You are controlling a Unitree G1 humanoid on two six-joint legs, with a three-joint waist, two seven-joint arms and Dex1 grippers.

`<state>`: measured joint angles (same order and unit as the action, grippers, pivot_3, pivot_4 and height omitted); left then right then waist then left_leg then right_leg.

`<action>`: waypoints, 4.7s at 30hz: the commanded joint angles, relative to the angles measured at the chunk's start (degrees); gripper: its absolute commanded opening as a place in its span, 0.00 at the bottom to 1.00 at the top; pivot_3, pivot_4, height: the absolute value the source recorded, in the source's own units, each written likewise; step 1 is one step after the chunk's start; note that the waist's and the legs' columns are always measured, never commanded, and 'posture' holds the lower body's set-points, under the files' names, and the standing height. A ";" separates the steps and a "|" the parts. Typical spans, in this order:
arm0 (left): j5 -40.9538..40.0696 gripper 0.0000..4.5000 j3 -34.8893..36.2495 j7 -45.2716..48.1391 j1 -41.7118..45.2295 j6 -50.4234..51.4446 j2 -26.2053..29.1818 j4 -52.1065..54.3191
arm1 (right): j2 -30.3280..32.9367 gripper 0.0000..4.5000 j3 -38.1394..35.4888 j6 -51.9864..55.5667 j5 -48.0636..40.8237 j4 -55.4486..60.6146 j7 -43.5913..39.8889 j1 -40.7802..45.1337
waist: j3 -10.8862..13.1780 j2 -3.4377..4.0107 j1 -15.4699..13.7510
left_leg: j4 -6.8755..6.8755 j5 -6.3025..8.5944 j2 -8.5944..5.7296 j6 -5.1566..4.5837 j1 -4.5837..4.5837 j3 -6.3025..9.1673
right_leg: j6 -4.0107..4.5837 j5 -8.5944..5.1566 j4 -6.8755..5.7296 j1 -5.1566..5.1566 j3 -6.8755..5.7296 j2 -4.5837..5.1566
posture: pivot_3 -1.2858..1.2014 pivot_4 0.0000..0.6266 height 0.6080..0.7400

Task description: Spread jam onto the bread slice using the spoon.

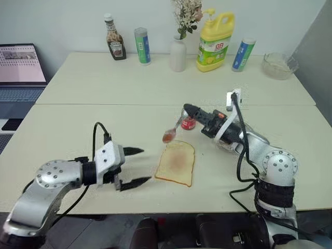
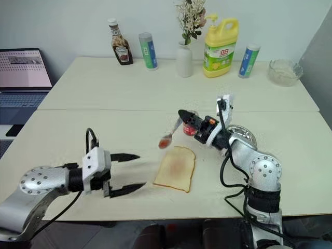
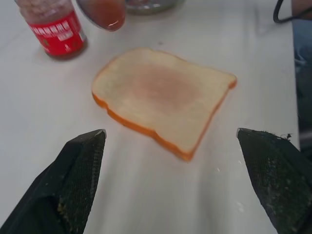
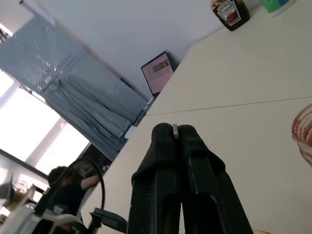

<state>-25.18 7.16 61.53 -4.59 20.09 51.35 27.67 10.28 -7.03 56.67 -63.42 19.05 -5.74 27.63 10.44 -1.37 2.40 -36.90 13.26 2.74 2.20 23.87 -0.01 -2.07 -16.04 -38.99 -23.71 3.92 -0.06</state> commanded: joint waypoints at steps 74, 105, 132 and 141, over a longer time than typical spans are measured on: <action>0.69 1.00 -3.14 0.08 2.95 -4.27 -2.36 -1.64 | -12.14 0.01 -5.84 -13.46 7.45 -13.82 -3.00 -10.91 | -0.05 -0.07 -0.34 | -0.07 0.00 0.04 0.00 -0.13 0.02 | 0.02 0.02 -0.09 0.10 0.01 -0.10 | 0.52 0.24 1.00; 1.59 1.00 -2.39 0.87 3.78 -6.23 -1.94 -5.82 | -12.76 0.01 -8.00 -10.12 4.18 -14.35 4.98 -7.40 | -0.07 -0.07 -0.11 | -0.05 0.00 0.06 0.00 -0.11 0.03 | 0.03 0.03 -0.07 0.10 0.01 -0.11 | 0.52 0.24 1.00; 2.87 1.00 -3.92 2.08 4.48 -8.16 -2.76 -7.10 | -1.97 0.01 -5.54 -5.71 4.07 -13.52 -6.05 -5.12 | -0.08 -0.08 0.33 | -0.07 -0.01 0.06 0.00 -0.12 0.03 | 0.03 0.04 -0.09 0.10 0.02 -0.13 | 0.52 0.24 1.00; 3.09 1.00 -4.55 2.06 4.61 -8.66 -2.98 -7.18 | -2.87 0.01 -4.14 -5.84 7.78 -18.44 -7.92 -3.64 | -0.08 -0.08 0.47 | -0.05 0.00 0.05 0.00 -0.08 0.03 | 0.04 0.04 -0.06 0.10 0.01 -0.09 | 0.52 0.24 1.00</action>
<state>-22.11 2.56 63.32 -0.37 12.24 48.55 19.83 6.61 -11.04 49.72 -55.25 -0.76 -12.66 24.06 10.35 -1.46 2.87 -36.96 13.26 2.78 2.20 23.77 0.02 -2.02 -16.00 -39.05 -23.61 3.93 -0.15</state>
